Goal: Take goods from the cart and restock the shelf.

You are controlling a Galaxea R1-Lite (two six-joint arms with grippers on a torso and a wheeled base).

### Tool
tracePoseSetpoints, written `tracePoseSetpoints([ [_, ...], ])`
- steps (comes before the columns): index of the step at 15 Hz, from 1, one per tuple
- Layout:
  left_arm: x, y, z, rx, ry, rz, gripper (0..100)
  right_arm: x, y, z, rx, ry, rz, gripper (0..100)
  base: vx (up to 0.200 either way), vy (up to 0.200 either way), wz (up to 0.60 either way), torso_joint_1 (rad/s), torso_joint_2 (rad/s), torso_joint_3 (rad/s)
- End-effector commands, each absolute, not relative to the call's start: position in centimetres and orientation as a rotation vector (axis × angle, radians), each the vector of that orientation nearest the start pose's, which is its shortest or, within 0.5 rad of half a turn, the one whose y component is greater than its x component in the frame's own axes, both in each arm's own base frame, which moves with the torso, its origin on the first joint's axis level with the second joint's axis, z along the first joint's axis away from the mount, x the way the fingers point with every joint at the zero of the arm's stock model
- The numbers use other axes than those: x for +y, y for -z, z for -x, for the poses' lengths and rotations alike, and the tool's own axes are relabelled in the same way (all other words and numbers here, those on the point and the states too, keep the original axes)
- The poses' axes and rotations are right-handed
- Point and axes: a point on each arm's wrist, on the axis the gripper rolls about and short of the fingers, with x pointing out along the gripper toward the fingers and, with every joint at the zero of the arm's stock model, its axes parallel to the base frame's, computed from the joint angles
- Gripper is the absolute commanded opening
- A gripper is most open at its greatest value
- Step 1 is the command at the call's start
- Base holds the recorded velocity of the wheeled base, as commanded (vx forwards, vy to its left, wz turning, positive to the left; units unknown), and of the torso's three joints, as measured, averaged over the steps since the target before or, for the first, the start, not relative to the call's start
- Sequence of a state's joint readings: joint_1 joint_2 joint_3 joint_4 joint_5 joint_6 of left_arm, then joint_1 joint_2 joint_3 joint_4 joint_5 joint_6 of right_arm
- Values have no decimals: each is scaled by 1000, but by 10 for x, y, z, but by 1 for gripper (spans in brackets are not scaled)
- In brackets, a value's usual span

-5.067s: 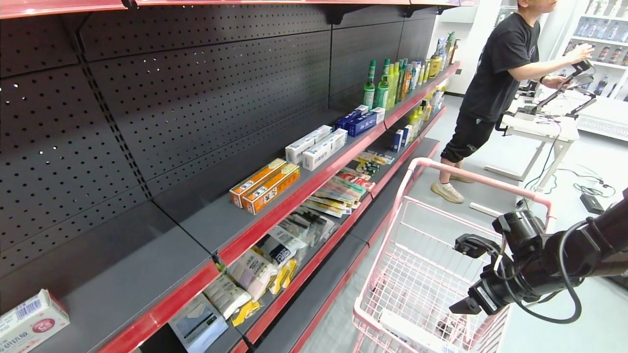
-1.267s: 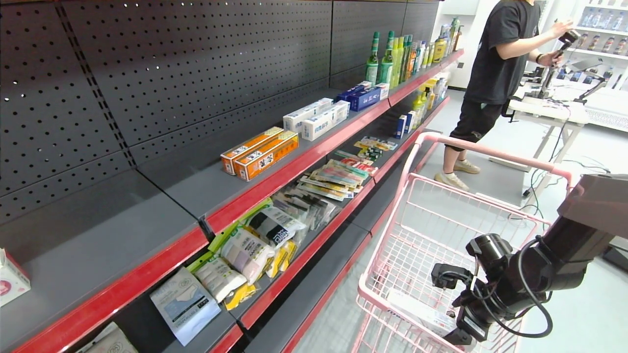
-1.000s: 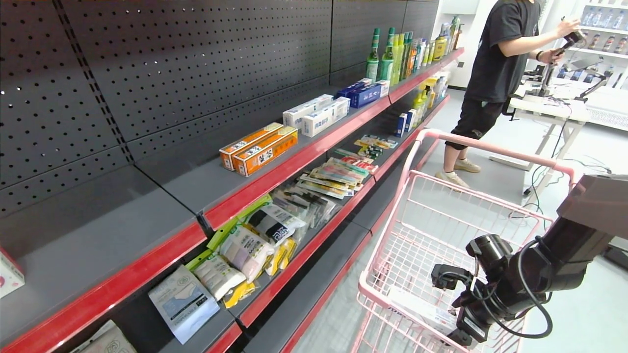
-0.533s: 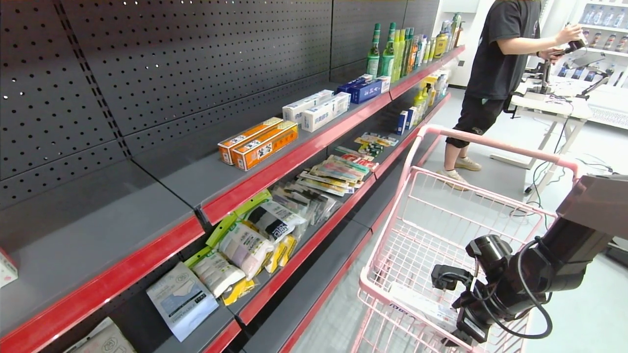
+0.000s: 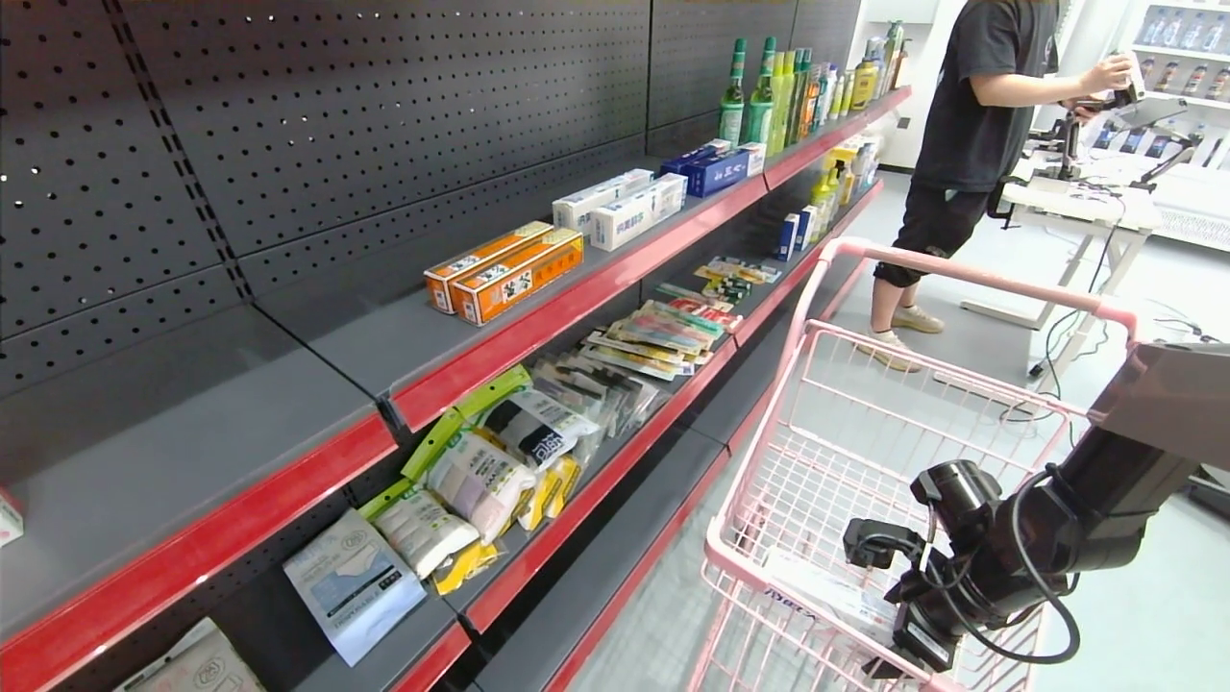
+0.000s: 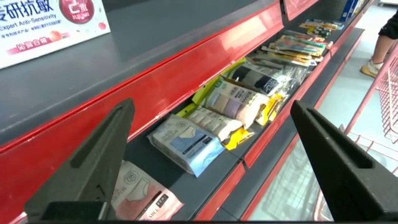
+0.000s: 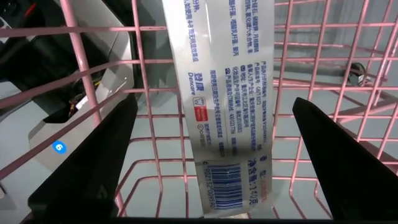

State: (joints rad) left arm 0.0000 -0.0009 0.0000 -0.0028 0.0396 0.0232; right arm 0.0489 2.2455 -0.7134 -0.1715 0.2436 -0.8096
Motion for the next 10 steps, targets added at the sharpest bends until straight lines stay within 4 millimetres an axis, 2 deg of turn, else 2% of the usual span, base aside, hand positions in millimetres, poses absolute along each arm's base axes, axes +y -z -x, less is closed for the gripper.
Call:
tracePoseSetpoints([
  [1, 1, -76, 23, -3, -40, -23, 100, 20, 36, -291, 1165, -772, 544, 100, 0, 0, 0, -17, 71, 36],
  [10, 1, -76, 23, -3, -40, -23, 100, 24, 47, -285, 1128, -758, 600, 100, 0, 0, 0, 0, 6, 2],
])
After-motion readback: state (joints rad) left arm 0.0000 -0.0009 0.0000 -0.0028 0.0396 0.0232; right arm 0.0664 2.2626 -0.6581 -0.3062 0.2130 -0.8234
